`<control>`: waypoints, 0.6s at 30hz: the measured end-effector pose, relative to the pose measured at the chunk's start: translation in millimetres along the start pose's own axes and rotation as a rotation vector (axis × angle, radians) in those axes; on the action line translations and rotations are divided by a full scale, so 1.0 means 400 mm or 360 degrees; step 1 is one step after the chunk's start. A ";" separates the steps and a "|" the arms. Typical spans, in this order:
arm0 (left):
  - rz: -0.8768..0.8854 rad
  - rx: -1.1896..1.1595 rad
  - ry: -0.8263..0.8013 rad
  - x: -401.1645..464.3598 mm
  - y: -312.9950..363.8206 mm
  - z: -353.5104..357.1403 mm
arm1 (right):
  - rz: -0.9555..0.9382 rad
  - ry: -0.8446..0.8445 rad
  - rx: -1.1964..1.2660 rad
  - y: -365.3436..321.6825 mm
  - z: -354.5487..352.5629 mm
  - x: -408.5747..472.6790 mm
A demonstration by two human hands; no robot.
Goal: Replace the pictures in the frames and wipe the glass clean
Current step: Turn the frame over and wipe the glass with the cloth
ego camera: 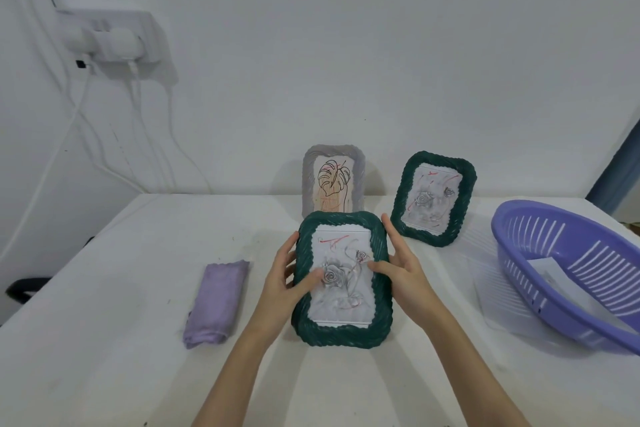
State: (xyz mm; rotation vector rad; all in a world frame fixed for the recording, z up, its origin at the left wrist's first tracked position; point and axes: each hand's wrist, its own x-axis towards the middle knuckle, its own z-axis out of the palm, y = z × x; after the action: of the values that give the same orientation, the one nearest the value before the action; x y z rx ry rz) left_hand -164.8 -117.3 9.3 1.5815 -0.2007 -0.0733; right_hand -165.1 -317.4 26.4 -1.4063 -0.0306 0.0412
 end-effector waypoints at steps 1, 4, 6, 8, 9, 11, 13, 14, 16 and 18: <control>-0.0007 0.0139 0.0100 0.004 0.002 -0.016 | 0.0031 -0.0003 0.0041 -0.001 -0.004 -0.002; -0.0202 0.1141 0.0609 0.023 -0.019 -0.106 | 0.0203 0.0005 0.0128 -0.003 -0.017 -0.001; -0.0599 0.1434 0.0699 0.016 -0.027 -0.160 | 0.0305 0.0041 0.0105 0.006 -0.020 0.000; -0.0793 0.1335 0.0656 0.007 -0.041 -0.191 | 0.0368 0.0075 0.0052 0.022 -0.022 -0.001; -0.0815 0.1298 0.0616 0.005 -0.051 -0.198 | 0.0386 0.0085 0.0038 0.034 -0.022 -0.001; -0.0854 0.1249 0.0615 0.009 -0.072 -0.200 | 0.0401 0.0086 0.0014 0.058 -0.025 -0.001; -0.0874 0.1239 0.0649 0.007 -0.071 -0.190 | 0.0421 0.0069 -0.0039 0.075 -0.030 0.000; -0.0865 0.1269 0.0624 0.010 -0.069 -0.192 | 0.0440 0.0050 -0.0095 0.079 -0.034 0.001; -0.0918 0.1364 0.0507 0.016 -0.062 -0.202 | 0.0480 -0.0008 -0.0288 0.080 -0.040 0.003; -0.0960 0.1497 0.0419 0.027 -0.062 -0.209 | 0.0468 -0.0048 -0.0630 0.077 -0.045 0.008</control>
State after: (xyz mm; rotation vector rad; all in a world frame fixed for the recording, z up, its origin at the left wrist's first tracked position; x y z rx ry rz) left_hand -137.9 -36.5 -12.6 2.5194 0.5357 -0.2653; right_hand -161.4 -329.9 -7.0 -1.7963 0.1507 0.3145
